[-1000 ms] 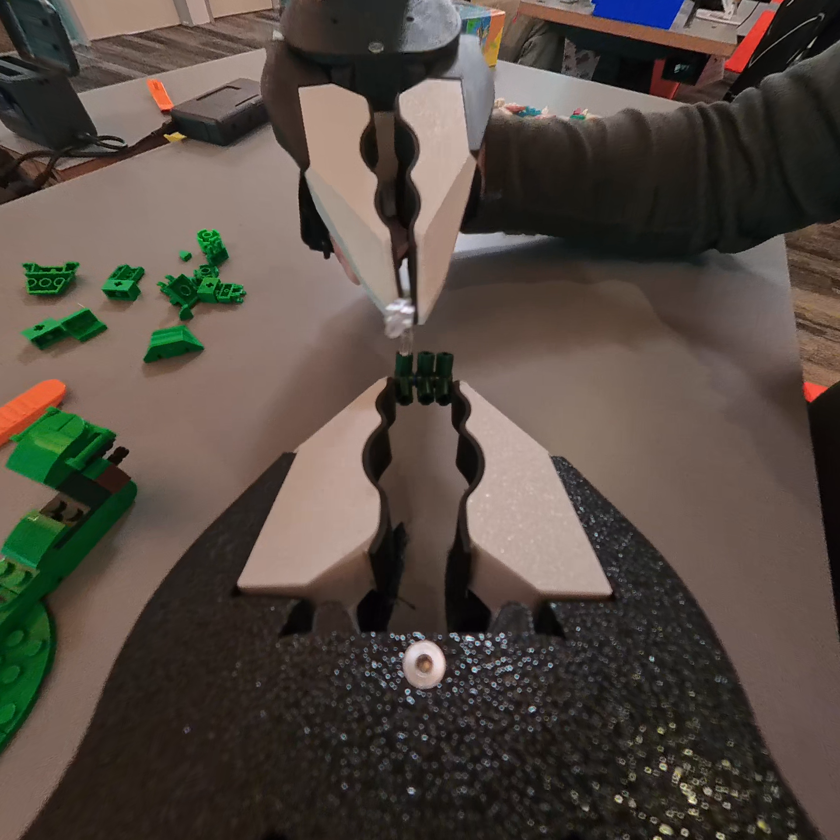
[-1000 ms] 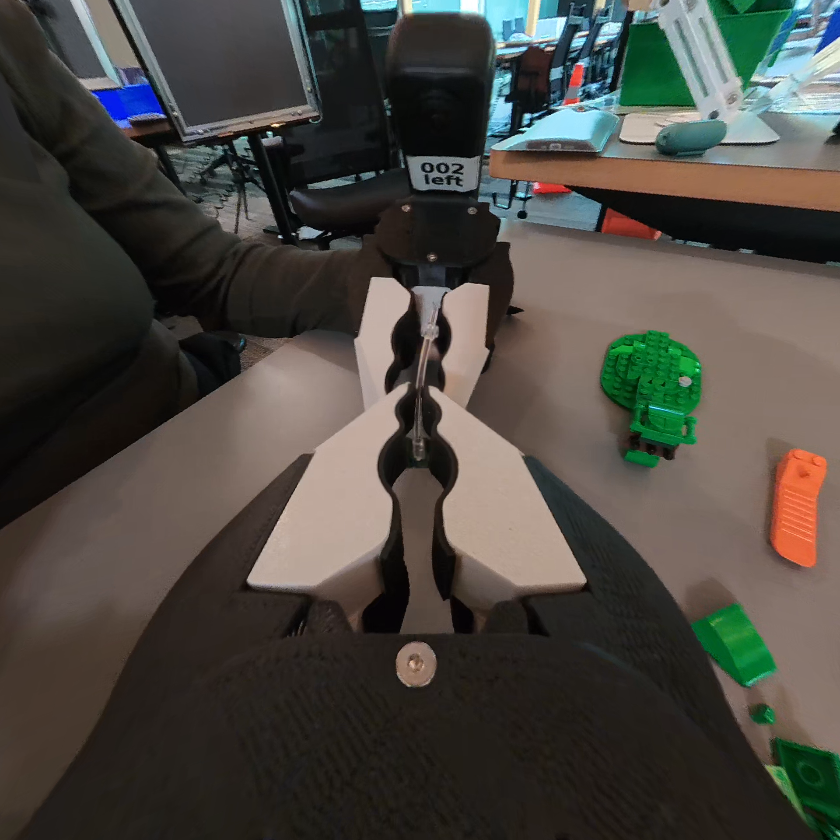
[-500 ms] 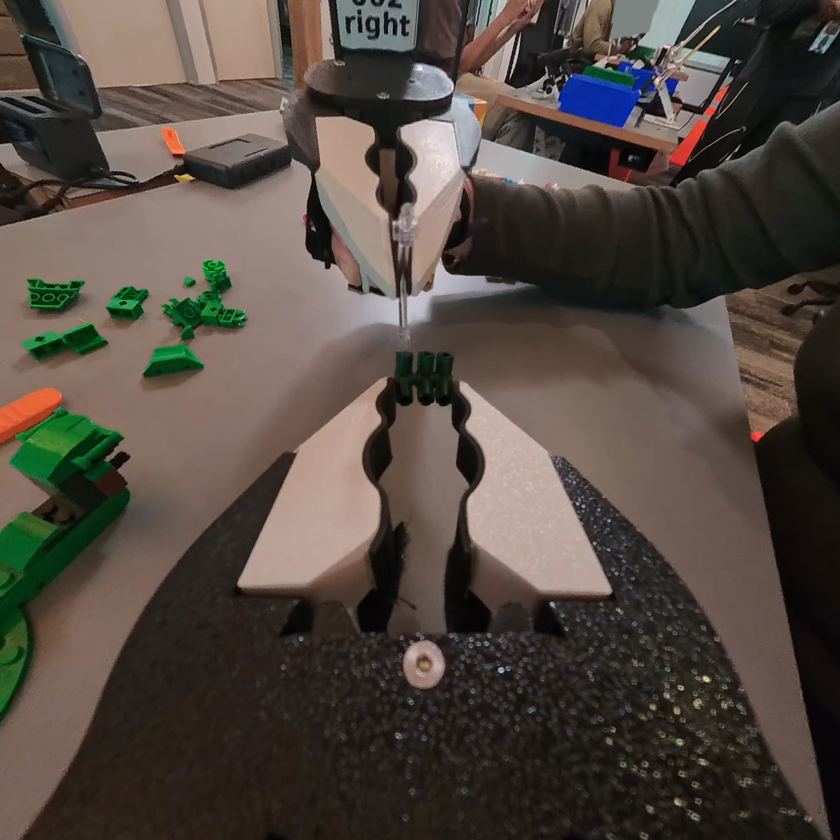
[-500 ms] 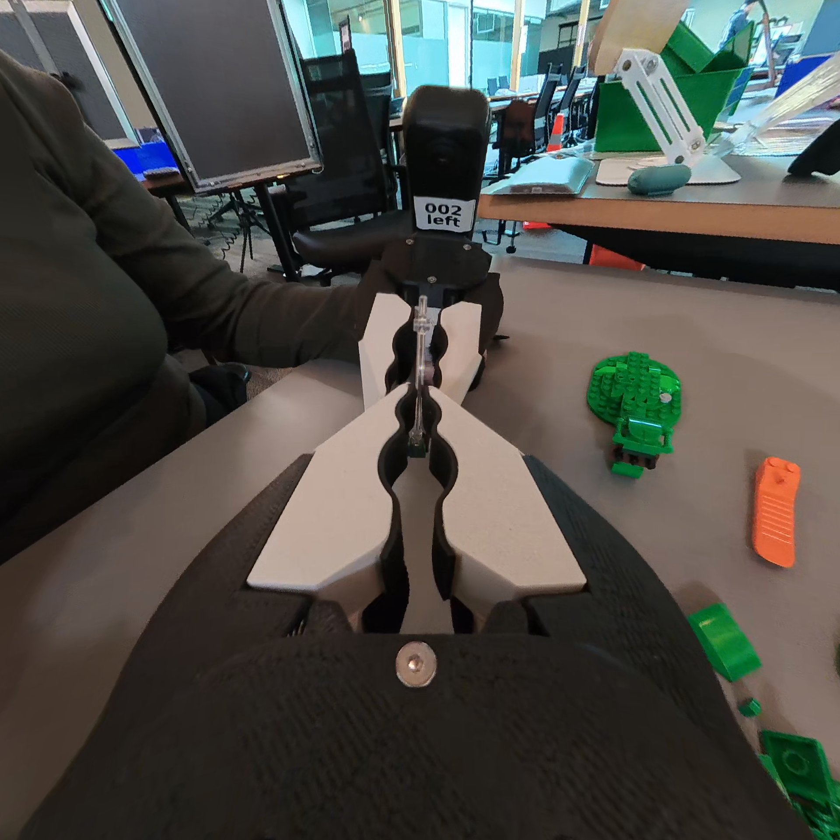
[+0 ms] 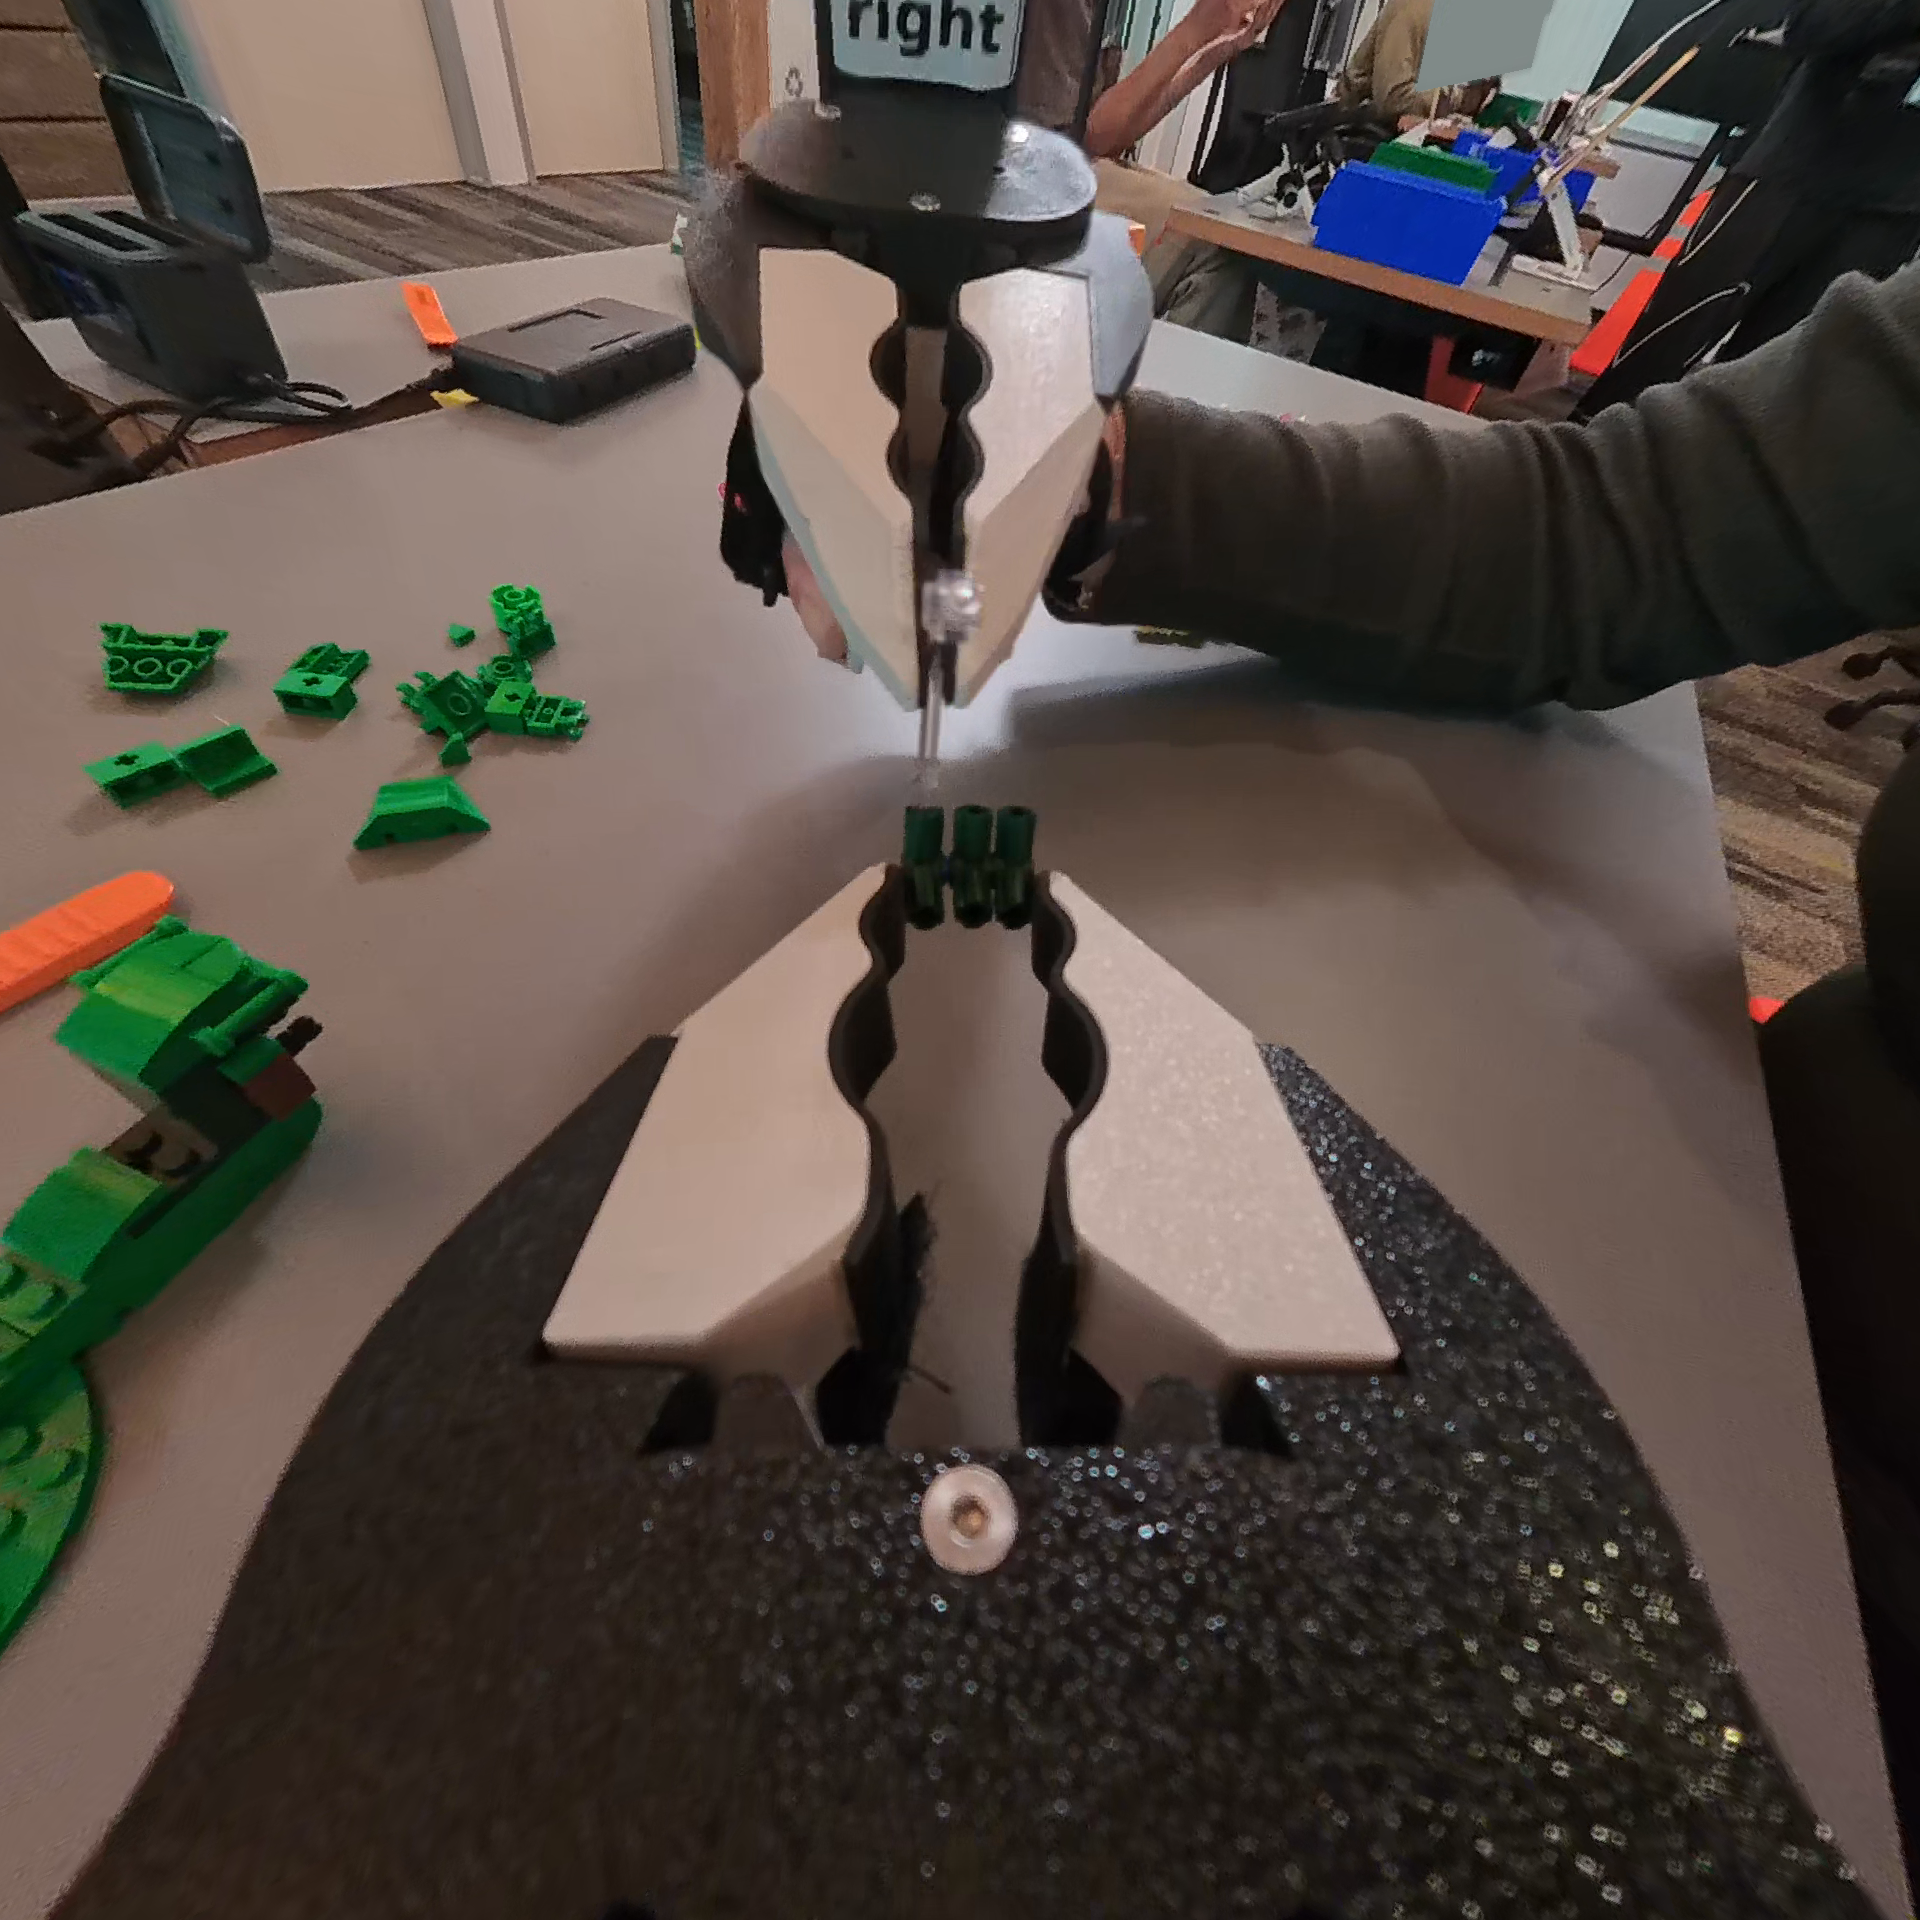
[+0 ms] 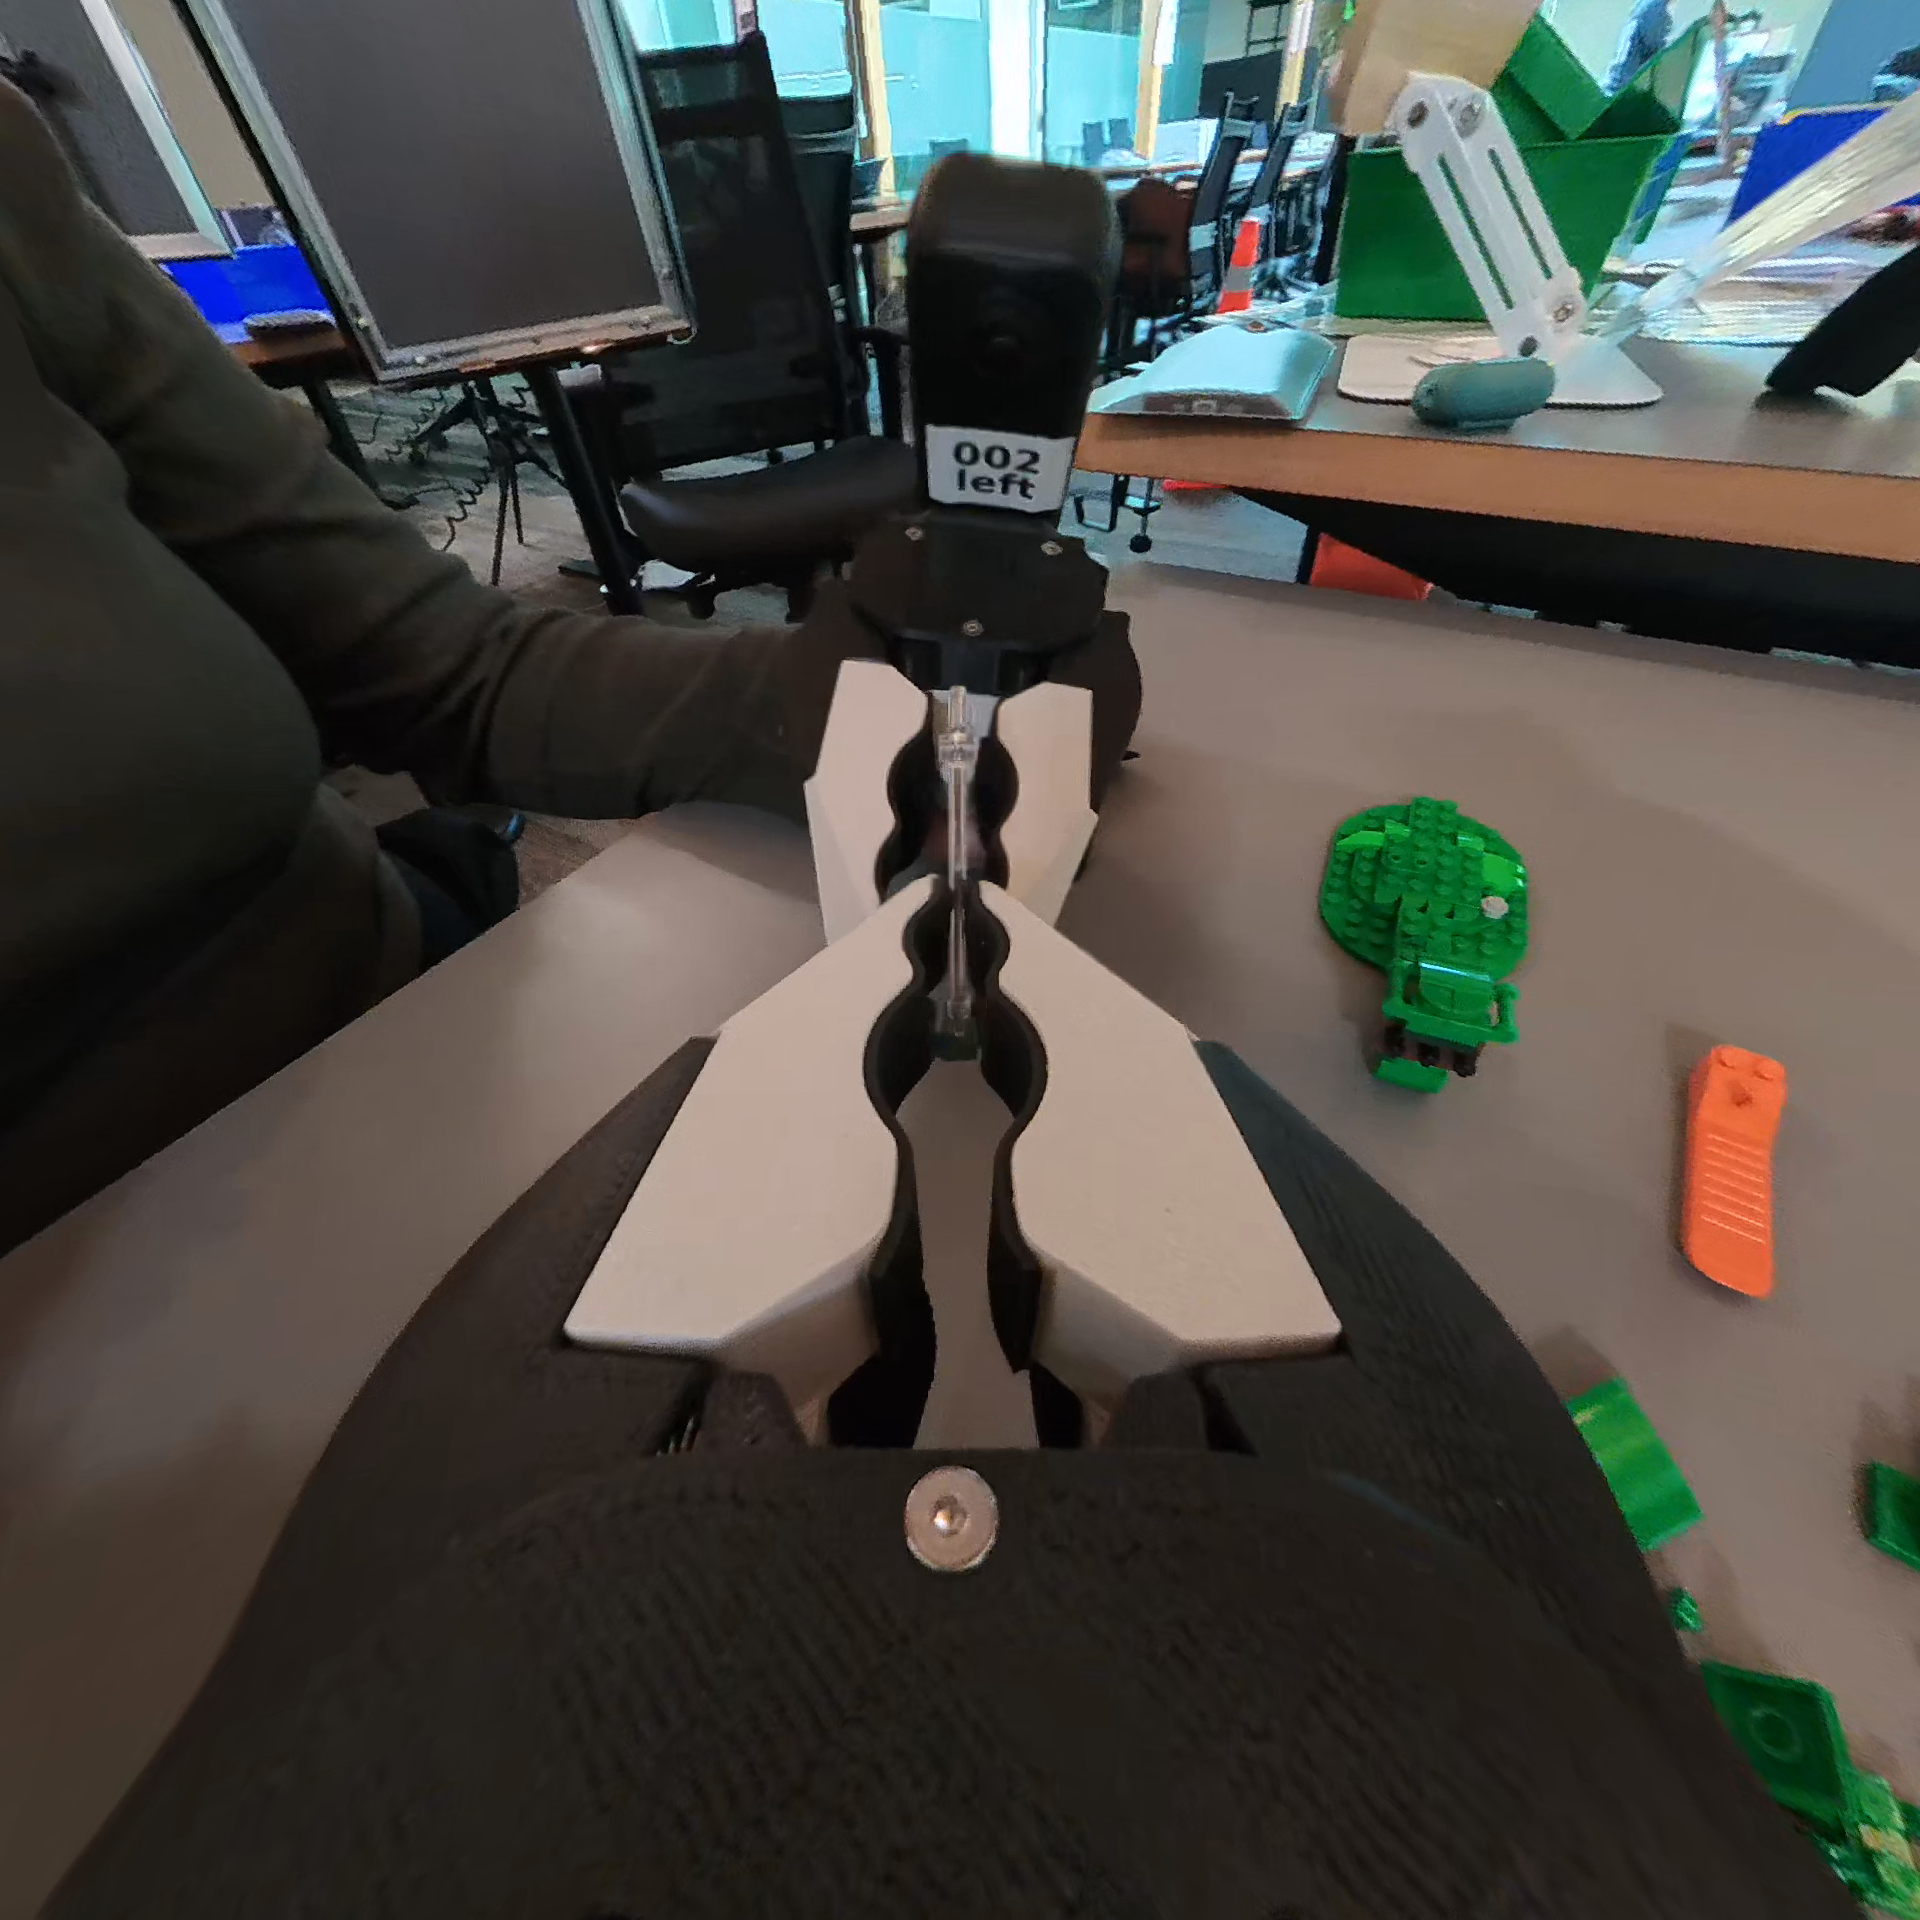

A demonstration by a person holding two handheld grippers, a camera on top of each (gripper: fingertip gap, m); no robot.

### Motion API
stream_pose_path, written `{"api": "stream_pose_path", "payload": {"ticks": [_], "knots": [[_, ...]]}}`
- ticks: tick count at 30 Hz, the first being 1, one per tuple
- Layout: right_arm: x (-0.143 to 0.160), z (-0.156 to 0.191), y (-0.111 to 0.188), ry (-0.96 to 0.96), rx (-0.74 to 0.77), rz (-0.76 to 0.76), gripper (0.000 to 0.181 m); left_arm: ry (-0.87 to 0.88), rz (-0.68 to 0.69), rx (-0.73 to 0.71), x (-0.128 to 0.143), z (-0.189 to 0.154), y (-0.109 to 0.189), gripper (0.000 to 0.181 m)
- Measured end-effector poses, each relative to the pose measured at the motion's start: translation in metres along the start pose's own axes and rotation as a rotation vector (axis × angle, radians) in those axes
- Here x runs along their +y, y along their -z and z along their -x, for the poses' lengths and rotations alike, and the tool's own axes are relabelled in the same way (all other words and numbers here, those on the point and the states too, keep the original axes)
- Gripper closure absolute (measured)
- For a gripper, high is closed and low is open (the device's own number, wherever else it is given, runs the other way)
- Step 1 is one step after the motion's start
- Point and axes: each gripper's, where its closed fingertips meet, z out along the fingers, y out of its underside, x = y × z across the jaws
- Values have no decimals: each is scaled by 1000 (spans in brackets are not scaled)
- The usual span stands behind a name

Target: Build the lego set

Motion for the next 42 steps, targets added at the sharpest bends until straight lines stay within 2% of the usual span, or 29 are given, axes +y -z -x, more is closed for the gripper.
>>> {"api": "stream_pose_path", "payload": {"ticks": [2,6,9,12,15,18,22,25,29,31,38,42], "knots": [[1,4,-1,-8,-28,9,181,-18,8,1,1,-2,-1,159],[0,-3,-2,-18,17,-7,181,3,-2,-8,0,1,0,159],[-1,5,-4,-19,-28,4,181,-15,-4,-4,-1,-1,0,159],[-1,-4,-2,-16,26,-20,181,4,-13,-14,-2,2,1,159],[-4,3,-2,-22,-21,-28,181,4,-28,-7,-4,1,3,159],[-3,-5,-1,-40,19,-45,181,7,-29,-15,-4,2,3,159],[0,7,-4,-60,-66,-29,181,-17,-9,-11,-2,0,1,159],[2,-7,-4,-82,3,-46,181,-22,6,-18,0,1,-1,159],[18,2,-10,-59,-32,39,181,18,-122,-4,-16,3,10,161],[17,-1,-11,-70,-25,17,181,29,-146,1,-18,4,14,161],[-1,-10,2,-157,-23,-126,181,11,-104,-4,-13,2,9,160],[-2,-12,5,-174,-20,-142,181,-7,-89,-19,-11,3,8,160]]}}
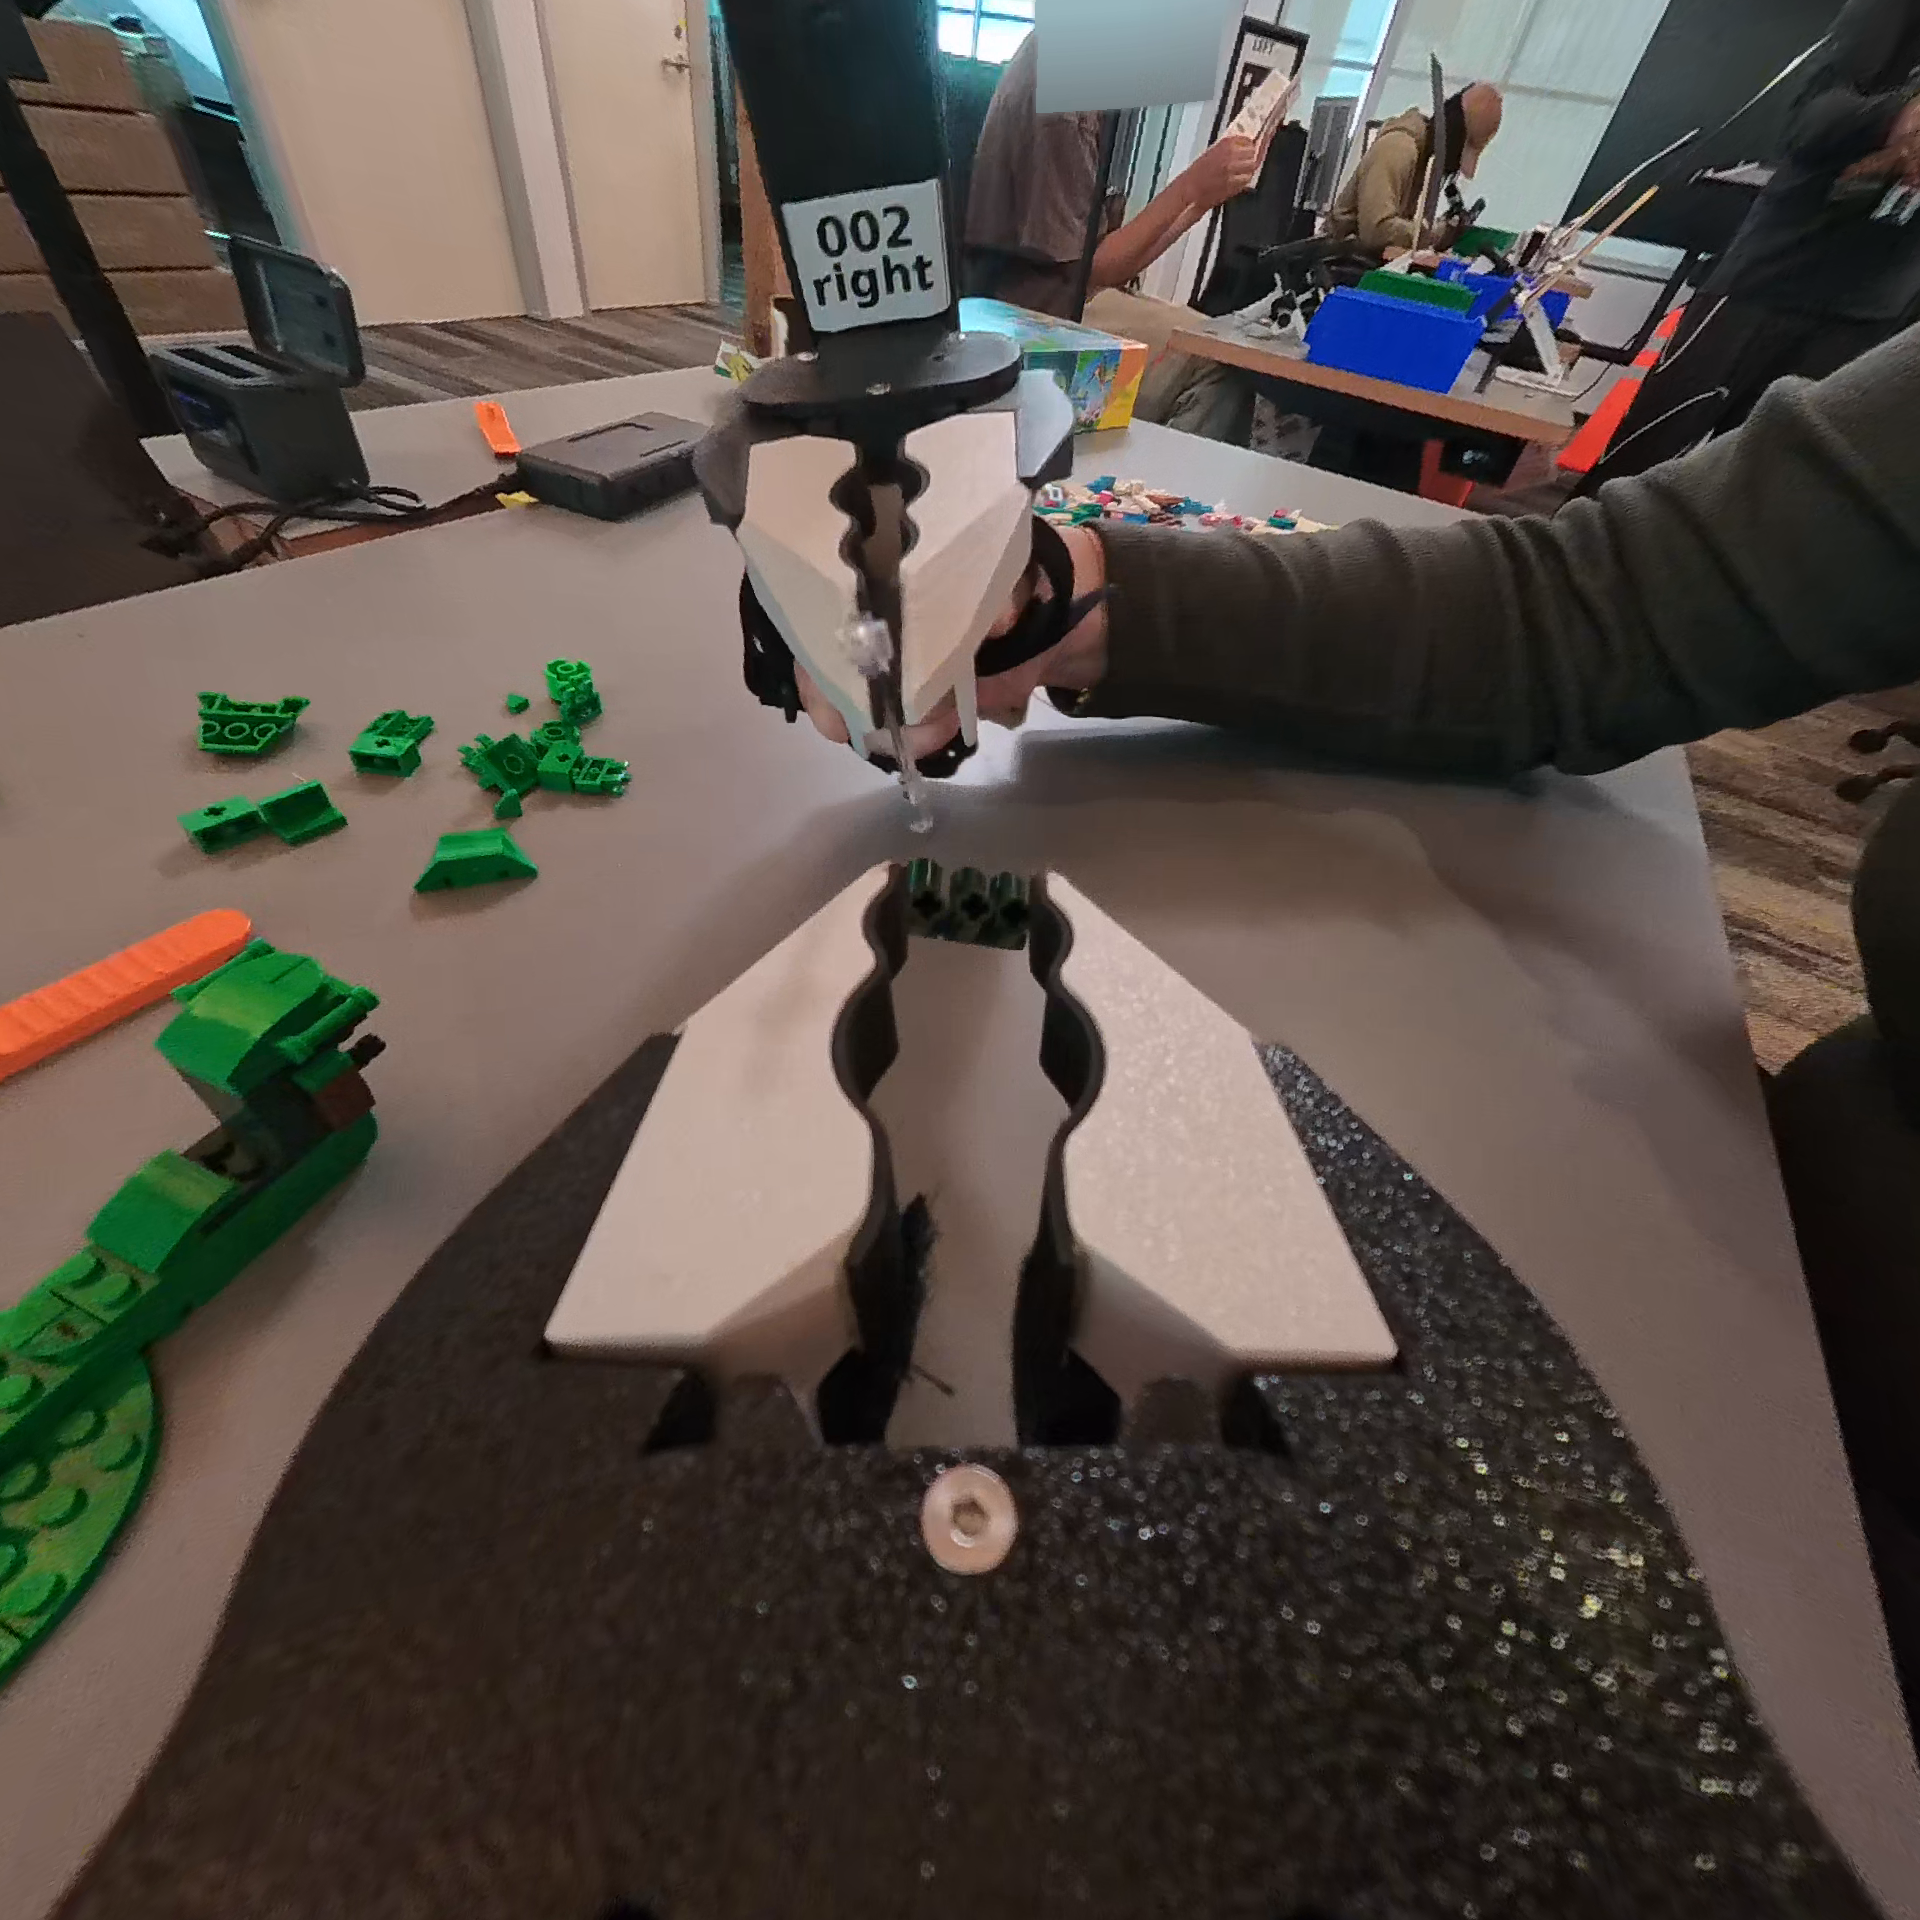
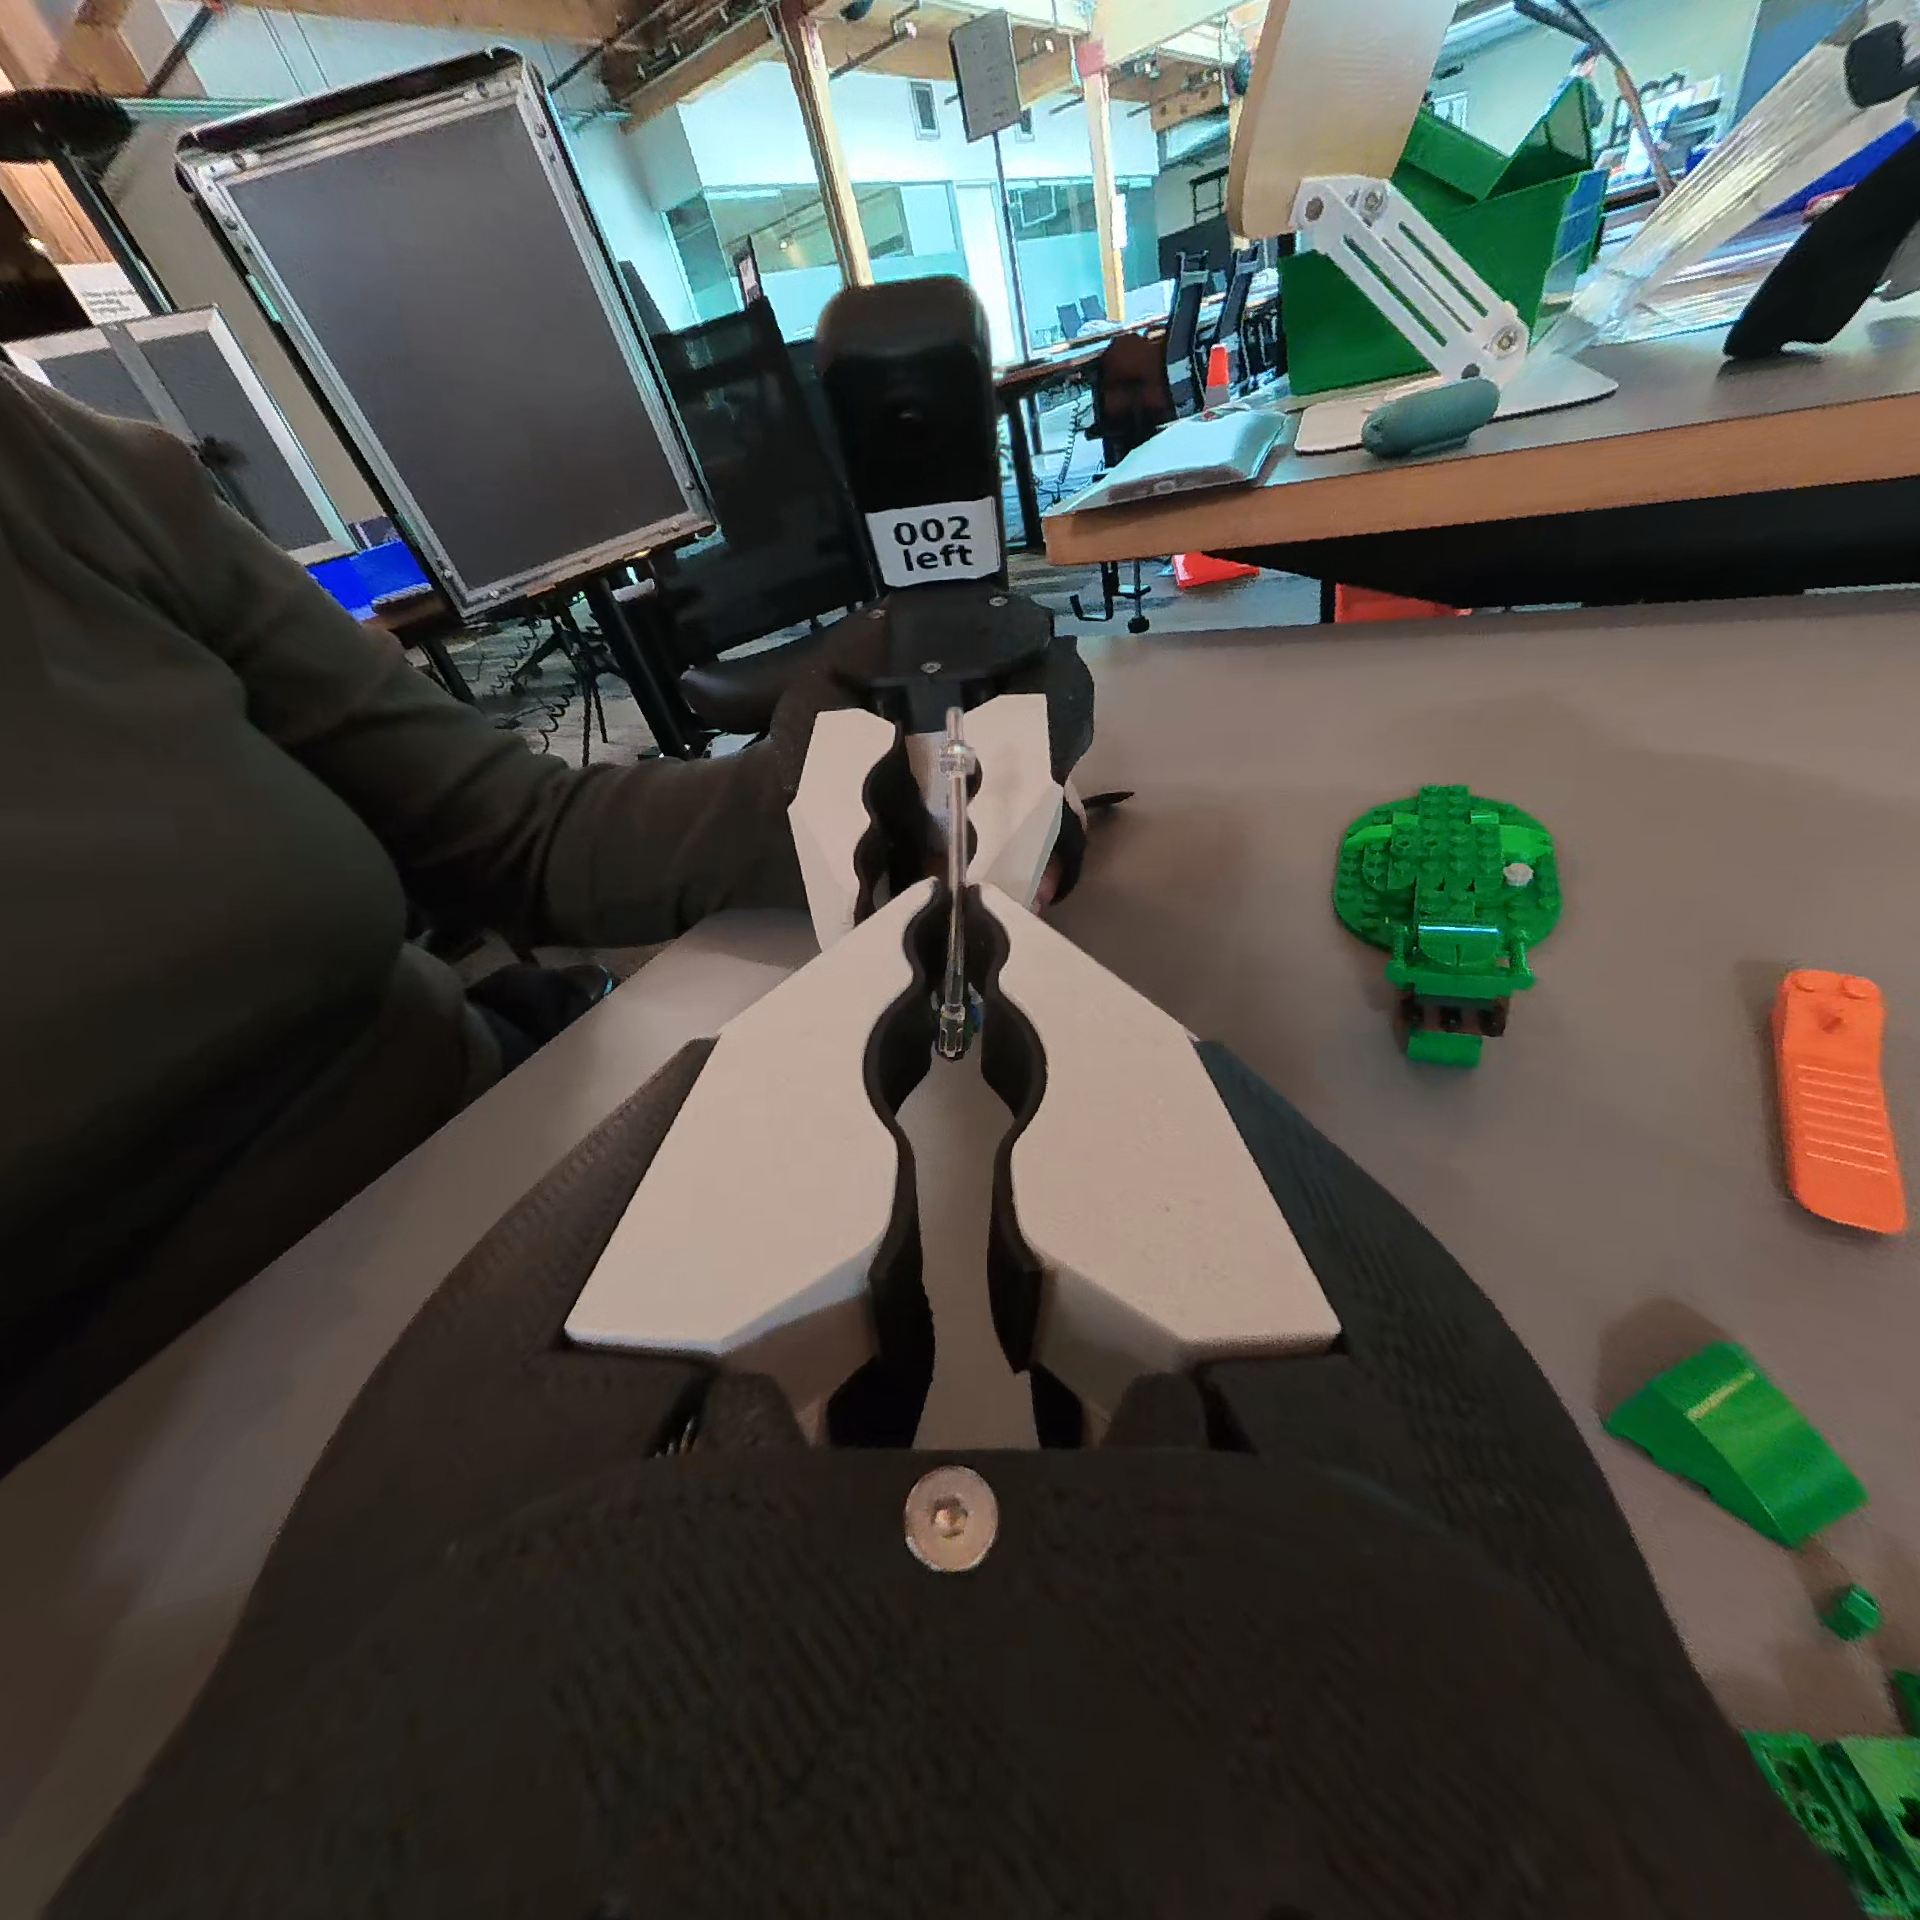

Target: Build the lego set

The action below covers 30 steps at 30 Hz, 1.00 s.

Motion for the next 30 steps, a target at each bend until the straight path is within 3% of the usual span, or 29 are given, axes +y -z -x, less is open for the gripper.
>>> {"api": "stream_pose_path", "payload": {"ticks": [4,12,17,20,23,26,30], "knots": [[-11,0,1,8,8,-67,181,-6,-40,-19,-5,3,4,160],[-58,-10,23,-4,99,-400,181,-96,-282,-88,-42,5,22,160],[-131,12,29,33,164,-539,181,-179,-523,-85,-122,-2,45,160],[-196,46,30,168,182,-601,181,-239,-580,29,-194,-21,53,161],[-247,86,35,278,178,-699,181,-343,-599,158,-249,-51,59,161],[-267,117,36,385,205,-764,181,-429,-632,214,-279,-72,67,161],[-272,130,35,462,254,-803,181,-423,-698,270,-286,-86,76,161]]}}
